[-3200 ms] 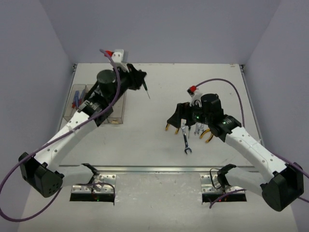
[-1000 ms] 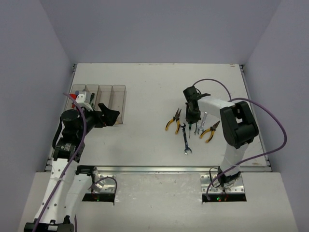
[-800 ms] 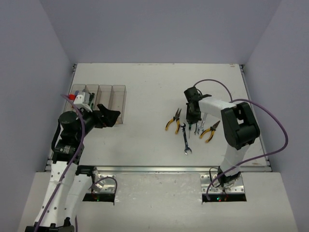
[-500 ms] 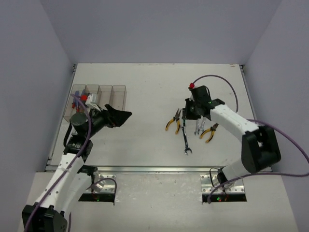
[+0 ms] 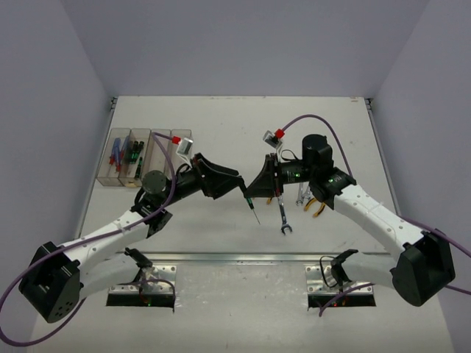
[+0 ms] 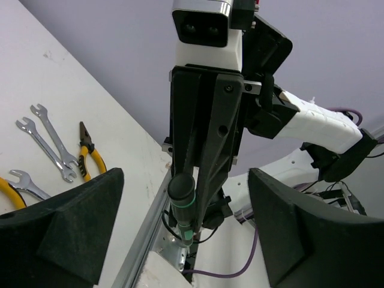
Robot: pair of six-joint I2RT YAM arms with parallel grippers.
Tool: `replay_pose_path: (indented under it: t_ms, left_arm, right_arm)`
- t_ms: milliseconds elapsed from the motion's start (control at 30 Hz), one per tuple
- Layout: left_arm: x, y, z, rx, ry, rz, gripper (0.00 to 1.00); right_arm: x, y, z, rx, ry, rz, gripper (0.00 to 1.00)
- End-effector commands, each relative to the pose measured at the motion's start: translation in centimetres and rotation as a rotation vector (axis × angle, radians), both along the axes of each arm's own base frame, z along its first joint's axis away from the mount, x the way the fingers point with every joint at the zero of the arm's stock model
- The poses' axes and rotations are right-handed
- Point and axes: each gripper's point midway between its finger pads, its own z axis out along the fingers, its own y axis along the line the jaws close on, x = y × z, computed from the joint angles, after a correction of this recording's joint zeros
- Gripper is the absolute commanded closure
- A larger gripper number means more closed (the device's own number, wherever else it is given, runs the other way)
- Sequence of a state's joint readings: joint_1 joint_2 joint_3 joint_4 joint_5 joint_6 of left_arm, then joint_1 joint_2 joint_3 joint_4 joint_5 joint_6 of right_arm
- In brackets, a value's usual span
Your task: Sort the tools into containers
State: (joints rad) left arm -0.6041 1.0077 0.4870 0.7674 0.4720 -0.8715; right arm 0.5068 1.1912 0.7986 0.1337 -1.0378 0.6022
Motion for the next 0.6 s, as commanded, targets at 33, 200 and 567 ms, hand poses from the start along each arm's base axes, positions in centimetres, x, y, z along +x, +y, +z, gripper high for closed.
replay_pose_path:
  t_ms: [33,200,567]
  left_arm:
    - [0.1,-1.0,2.6,-0.075,-0.060,0.000,0.29]
    - [-0.8,-2.3,2.3,-0.077,-0.054,-0.054,0.79]
    - [9.4,5.4,1.4,0.497,-0.047,0.605,1.00]
  right_arm:
    - [-0.6,0.2,2.1,0.059,-0.076,0.049,1.00]
    - [0.1,0.3,2.5,0.059,-0.096,0.011,1.00]
    - [7.9,-7.6,-5.6,-0.464,-0.051,-0.650,0.01]
